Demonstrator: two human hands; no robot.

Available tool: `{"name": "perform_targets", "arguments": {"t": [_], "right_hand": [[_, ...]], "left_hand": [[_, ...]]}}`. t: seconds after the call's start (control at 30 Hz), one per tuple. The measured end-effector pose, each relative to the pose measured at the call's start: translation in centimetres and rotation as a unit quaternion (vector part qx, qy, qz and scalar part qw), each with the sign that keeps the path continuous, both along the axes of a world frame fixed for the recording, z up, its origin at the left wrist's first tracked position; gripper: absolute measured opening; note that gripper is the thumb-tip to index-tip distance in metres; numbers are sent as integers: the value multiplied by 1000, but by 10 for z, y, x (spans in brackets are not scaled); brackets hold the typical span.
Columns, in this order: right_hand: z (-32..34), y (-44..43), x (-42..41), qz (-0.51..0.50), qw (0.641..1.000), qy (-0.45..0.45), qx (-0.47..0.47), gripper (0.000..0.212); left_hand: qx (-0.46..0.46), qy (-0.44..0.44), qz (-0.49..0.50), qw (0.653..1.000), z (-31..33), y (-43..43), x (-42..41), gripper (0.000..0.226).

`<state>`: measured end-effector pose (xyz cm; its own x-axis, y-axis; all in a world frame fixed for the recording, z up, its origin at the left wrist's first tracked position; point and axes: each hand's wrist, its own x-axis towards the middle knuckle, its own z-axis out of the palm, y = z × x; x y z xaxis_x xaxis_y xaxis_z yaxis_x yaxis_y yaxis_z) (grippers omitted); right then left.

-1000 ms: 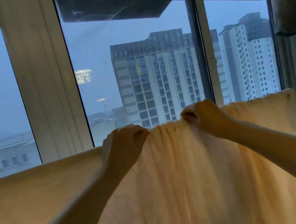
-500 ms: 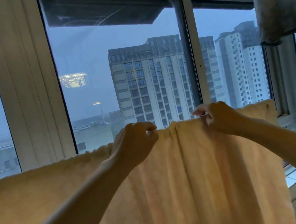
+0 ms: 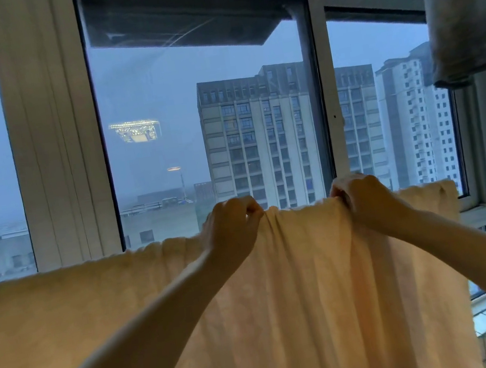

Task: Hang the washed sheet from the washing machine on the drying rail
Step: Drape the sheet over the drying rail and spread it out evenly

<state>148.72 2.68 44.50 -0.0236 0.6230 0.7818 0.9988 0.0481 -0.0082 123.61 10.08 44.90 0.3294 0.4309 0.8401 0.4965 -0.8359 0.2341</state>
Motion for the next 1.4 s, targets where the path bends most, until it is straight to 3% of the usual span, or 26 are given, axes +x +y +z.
{"name": "perform_targets", "arguments": {"t": [0.1,0.2,0.3,0.47,0.67,1.0,1.4], "right_hand": [[6,-8,21,-77,996,43,14,20],[9,-12,16,-124,992,32,-13,4],[16,-9,-17,-65,997,34,-26,23],[19,10,-81,64,995,5,-72,18],[21,36,-155,142,986,-5,-84,21],[19,67,-273,217,971,-44,-94,24],[12,91,-409,242,963,-47,-109,28]], "left_hand": [[18,-90,-29,995,3,-1,4,12],[10,-44,-34,998,2,-4,3,14],[21,45,-14,999,-3,-5,-6,17],[3,77,43,996,-3,2,-51,22],[4,116,122,986,-9,11,-144,25],[-57,91,162,981,-14,25,-293,30],[-66,142,185,970,-7,47,-441,24]]}}
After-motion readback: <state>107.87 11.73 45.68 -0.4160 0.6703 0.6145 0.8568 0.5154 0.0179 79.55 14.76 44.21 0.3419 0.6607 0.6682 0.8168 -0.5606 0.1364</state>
